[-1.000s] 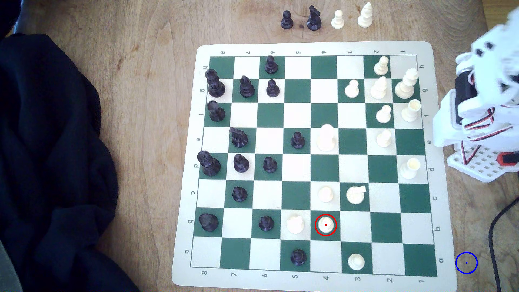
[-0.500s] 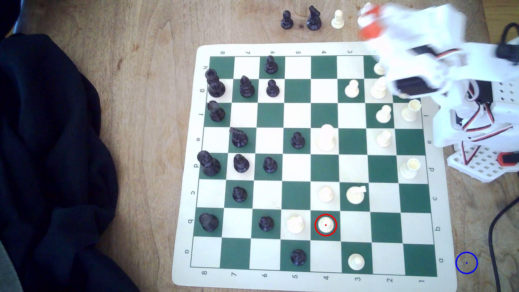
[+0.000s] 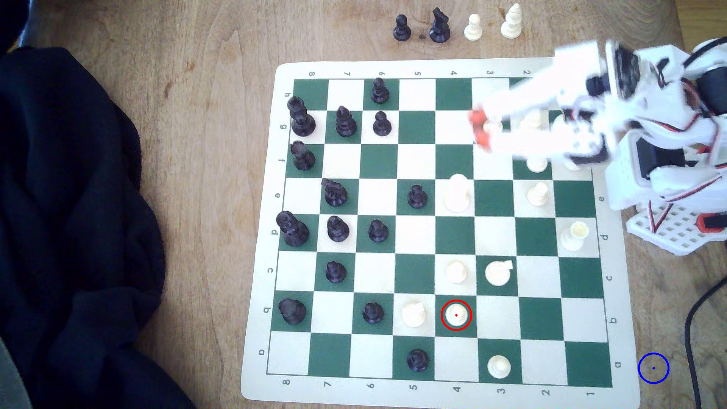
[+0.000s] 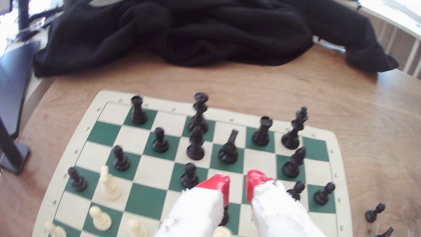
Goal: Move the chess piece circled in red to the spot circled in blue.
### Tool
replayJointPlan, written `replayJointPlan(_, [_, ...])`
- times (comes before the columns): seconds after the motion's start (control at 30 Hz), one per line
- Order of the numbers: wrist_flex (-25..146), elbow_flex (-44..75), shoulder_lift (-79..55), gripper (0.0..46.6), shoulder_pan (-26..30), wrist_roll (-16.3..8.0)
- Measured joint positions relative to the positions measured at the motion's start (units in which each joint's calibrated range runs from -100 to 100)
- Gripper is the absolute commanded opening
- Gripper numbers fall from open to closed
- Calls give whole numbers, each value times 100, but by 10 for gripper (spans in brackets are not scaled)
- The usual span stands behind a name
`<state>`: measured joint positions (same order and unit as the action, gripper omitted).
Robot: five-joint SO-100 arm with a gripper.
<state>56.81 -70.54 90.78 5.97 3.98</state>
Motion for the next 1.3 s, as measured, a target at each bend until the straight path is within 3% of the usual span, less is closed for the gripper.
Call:
replayJointPlan(0.07, [327, 217, -251, 109, 177, 0])
replayJointPlan(0.27, [892, 985, -1248, 135, 1195, -117])
replayJointPlan(0.4, [892, 1184, -1961, 150, 1519, -156])
replayJointPlan(0.83, [1028, 1952, -4231, 147, 2212, -400])
replayJointPlan(1.3, [40, 2006, -5421, 141, 2397, -611])
